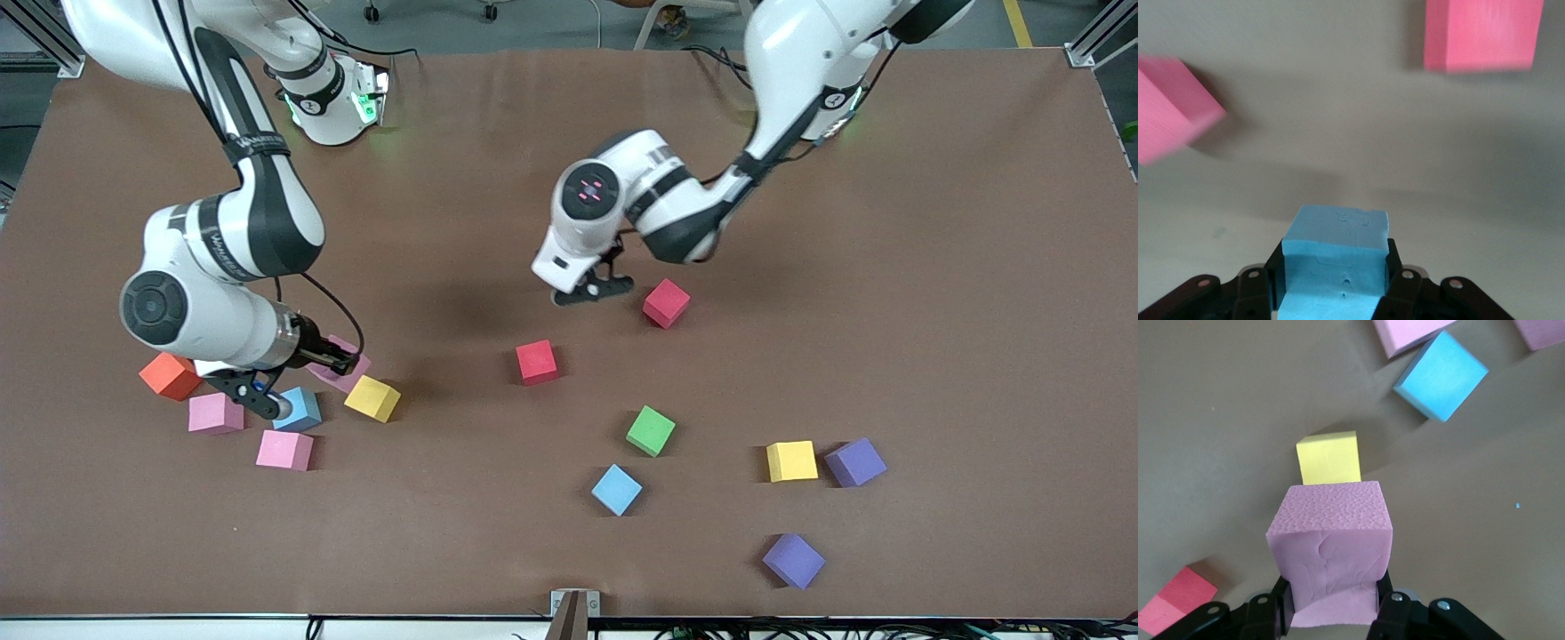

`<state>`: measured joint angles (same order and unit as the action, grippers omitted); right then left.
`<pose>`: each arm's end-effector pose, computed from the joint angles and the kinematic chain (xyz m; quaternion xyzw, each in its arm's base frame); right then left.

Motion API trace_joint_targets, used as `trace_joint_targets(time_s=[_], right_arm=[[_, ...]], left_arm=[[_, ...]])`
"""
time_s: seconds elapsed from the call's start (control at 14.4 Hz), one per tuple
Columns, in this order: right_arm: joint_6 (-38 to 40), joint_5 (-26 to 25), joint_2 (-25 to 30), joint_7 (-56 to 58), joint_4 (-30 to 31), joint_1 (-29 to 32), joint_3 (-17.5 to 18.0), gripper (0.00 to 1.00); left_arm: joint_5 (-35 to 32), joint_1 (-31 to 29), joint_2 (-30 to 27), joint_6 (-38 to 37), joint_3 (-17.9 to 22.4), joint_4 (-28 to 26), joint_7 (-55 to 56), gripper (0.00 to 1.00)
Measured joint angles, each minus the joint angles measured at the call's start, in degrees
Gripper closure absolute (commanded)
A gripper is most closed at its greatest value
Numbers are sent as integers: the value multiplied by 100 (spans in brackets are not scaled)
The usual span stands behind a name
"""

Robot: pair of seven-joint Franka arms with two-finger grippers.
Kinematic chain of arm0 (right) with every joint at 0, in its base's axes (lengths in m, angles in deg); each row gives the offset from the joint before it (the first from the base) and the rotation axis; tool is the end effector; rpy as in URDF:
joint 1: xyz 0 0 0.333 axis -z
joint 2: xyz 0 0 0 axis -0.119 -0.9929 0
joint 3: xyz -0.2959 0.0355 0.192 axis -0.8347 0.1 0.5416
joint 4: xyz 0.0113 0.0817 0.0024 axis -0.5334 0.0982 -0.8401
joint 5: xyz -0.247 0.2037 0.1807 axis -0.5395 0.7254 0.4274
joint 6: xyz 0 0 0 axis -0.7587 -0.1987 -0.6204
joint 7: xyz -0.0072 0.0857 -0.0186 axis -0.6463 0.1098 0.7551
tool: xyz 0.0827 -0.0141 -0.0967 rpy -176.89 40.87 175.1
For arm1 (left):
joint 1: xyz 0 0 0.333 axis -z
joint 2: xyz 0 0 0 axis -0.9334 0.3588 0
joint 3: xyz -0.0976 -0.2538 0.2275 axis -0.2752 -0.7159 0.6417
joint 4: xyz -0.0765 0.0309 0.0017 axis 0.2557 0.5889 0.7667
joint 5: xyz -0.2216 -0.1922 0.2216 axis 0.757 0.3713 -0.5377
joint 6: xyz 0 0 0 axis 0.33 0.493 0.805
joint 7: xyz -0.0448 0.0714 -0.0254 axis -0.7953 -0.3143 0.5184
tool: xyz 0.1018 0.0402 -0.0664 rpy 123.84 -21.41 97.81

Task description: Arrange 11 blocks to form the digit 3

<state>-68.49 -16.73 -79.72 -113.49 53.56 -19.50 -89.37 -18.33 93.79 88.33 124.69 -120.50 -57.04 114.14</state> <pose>0.6246 0.1403 0.4018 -0.9607 0.2631 0.0835 0.0290 0.4306 -0.5278 0.3024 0.9908 0.0981 -0.0927 0.0123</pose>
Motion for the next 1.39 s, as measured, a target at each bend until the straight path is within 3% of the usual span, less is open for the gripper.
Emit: trace_joint_targets(time_s=[0.49, 0.83, 1.18, 1.39], right_arm=[[167, 2, 340, -694, -303, 84, 31, 100], [441, 2, 391, -2303, -240, -19, 96, 100], [376, 11, 955, -3671, 804, -63, 239, 100], [-80, 76, 1280, -4721, 1609, -68, 423, 100]], left_arm=[[-230, 878, 85, 578, 1, -807, 872, 77], [-872, 1058, 59, 996, -6, -1191, 931, 77], [-972, 1054, 37, 1194, 5, -1260, 931, 77], [-990, 1052, 36, 1208, 5, -1266, 931, 61]])
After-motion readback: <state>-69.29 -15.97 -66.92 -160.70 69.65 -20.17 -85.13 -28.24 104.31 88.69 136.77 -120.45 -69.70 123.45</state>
